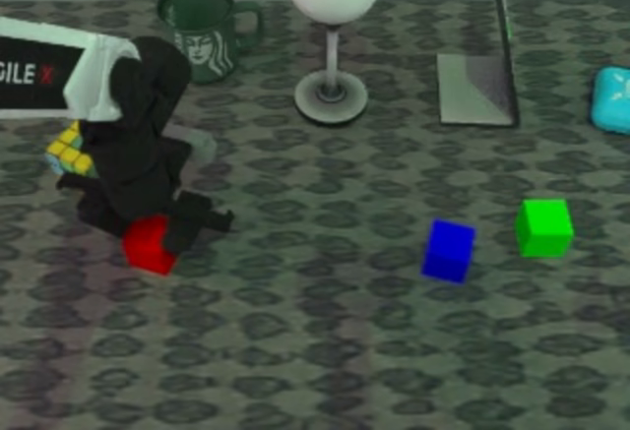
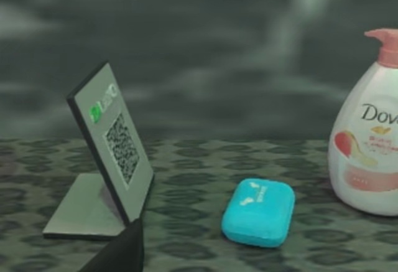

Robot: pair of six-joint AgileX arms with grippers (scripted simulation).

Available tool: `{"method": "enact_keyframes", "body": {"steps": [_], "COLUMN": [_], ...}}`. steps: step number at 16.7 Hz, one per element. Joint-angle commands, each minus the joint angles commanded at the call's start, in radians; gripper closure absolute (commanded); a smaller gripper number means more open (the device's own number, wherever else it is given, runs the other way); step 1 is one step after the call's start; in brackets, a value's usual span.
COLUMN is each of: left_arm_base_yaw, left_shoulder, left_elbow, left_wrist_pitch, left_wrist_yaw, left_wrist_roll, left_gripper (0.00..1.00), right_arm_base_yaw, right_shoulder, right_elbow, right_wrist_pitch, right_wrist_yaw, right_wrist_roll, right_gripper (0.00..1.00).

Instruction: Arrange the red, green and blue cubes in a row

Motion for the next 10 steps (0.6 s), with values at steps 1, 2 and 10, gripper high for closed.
{"method": "enact_keyframes", "body": {"steps": [1,2,10], "left_arm_base_yaw": [0.0,0.0,0.011], "left_shoulder": [0.0,0.0,-0.079], "left_elbow": [0.0,0.0,0.082], "left_wrist_pitch": [0.0,0.0,-0.13], "left_wrist_yaw": [0.0,0.0,0.001], "left_wrist_roll": [0.0,0.0,-0.004], "left_gripper": [1.0,1.0,1.0], "right_arm_base_yaw": [0.0,0.0,0.0], "right_shoulder": [0.0,0.0,0.0], "right_elbow": [0.0,0.0,0.0], "right_wrist_pitch": [0.0,0.0,0.0], "right_wrist_yaw": [0.0,0.0,0.0], "right_wrist_roll": [0.0,0.0,0.0], "right_gripper": [0.0,0.0,0.0]}}
